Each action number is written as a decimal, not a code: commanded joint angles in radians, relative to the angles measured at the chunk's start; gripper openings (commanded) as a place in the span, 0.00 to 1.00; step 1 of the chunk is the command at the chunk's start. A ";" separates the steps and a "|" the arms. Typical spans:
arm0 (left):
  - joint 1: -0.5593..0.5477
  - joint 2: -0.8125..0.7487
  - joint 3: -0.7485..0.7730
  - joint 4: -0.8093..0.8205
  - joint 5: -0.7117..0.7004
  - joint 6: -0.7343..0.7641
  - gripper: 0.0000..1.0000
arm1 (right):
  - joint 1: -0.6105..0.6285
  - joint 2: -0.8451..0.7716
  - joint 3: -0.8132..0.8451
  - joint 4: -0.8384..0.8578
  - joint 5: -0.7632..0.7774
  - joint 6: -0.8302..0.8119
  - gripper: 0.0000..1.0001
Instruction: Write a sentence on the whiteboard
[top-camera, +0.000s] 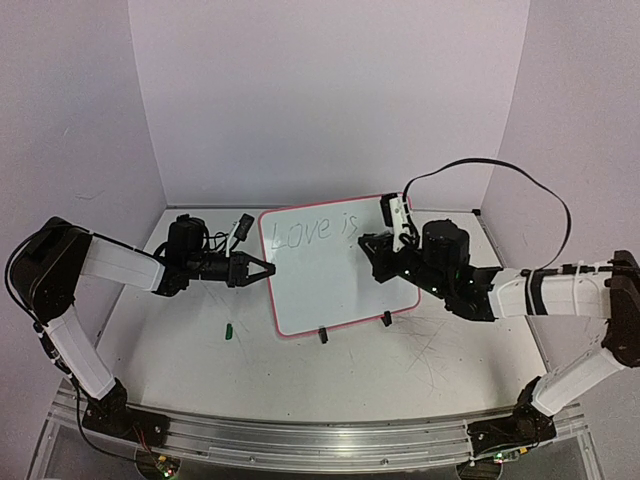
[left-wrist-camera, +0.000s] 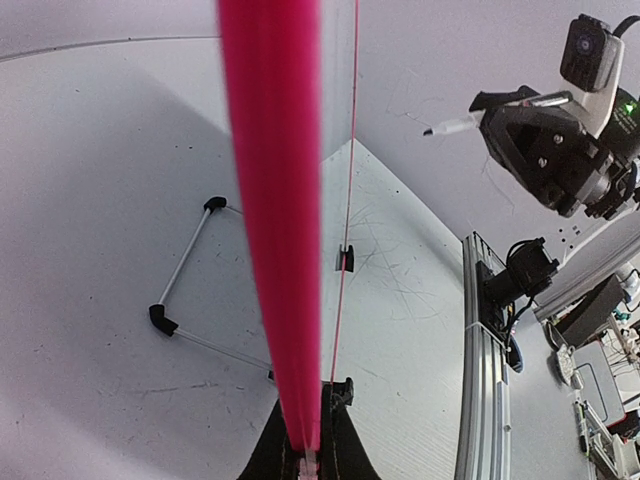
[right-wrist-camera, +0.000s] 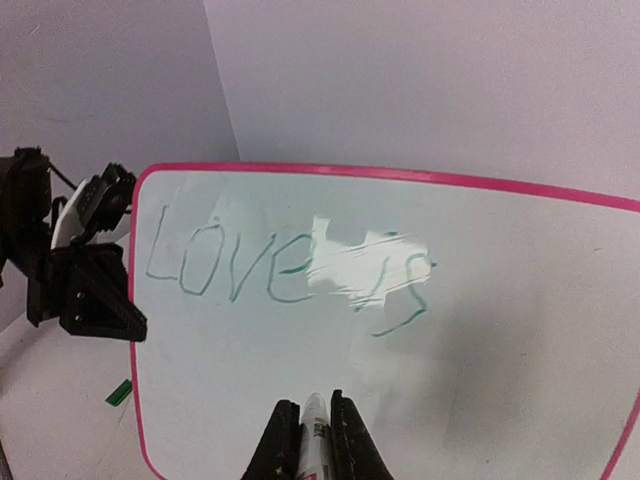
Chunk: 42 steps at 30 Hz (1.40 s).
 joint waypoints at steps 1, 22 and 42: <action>0.005 -0.025 0.025 -0.008 -0.118 0.055 0.00 | 0.072 0.080 0.117 -0.022 -0.089 -0.072 0.00; -0.004 -0.027 0.025 -0.018 -0.122 0.063 0.00 | 0.123 0.184 0.207 -0.018 -0.080 -0.057 0.00; -0.006 -0.021 0.032 -0.022 -0.115 0.067 0.00 | -0.028 -0.041 0.046 -0.012 0.064 -0.033 0.00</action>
